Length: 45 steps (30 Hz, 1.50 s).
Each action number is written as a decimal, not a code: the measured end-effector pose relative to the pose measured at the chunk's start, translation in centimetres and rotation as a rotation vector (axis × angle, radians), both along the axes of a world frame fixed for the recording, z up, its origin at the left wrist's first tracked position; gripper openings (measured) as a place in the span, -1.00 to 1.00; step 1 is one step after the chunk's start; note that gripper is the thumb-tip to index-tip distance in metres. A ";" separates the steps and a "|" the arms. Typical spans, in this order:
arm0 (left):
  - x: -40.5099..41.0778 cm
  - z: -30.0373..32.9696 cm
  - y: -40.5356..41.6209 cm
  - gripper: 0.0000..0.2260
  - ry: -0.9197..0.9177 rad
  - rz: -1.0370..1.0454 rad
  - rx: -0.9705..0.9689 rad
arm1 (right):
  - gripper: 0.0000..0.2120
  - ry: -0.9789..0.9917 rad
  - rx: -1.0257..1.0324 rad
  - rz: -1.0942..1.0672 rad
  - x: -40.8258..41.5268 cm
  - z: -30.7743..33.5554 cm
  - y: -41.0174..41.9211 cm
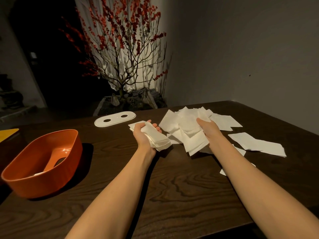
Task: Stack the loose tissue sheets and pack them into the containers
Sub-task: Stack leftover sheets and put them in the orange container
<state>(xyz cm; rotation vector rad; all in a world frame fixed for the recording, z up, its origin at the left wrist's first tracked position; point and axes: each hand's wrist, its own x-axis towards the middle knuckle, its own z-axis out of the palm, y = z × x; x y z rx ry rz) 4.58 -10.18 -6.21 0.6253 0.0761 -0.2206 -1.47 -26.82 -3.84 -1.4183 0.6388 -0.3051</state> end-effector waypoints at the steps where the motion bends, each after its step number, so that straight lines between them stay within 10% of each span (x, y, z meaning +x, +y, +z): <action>1: 0.0 -0.1 0.0 -0.82 0.007 -0.003 0.010 | -0.66 -0.006 0.015 -0.004 -0.1 0.1 0.1; 14: -0.9 -0.8 -1.7 -0.83 0.091 -0.440 0.084 | -0.67 -0.044 0.033 0.052 -0.3 0.3 1.6; 23: -0.4 -1.0 -2.1 -0.21 0.094 -0.395 -0.019 | -0.65 0.082 0.023 0.032 0.1 -0.3 2.8; 31: -1.1 -0.8 -2.0 -0.70 0.134 -0.321 0.064 | -0.58 0.100 0.023 0.067 0.3 -0.6 2.8; 39: -0.4 -0.4 -0.3 -0.72 0.104 -0.201 -0.027 | -0.66 0.259 -0.077 0.031 -0.3 1.2 1.6; 45: -2.0 0.5 -0.9 -0.61 0.061 -0.522 0.324 | -0.47 0.058 -0.034 -0.013 0.4 0.7 2.6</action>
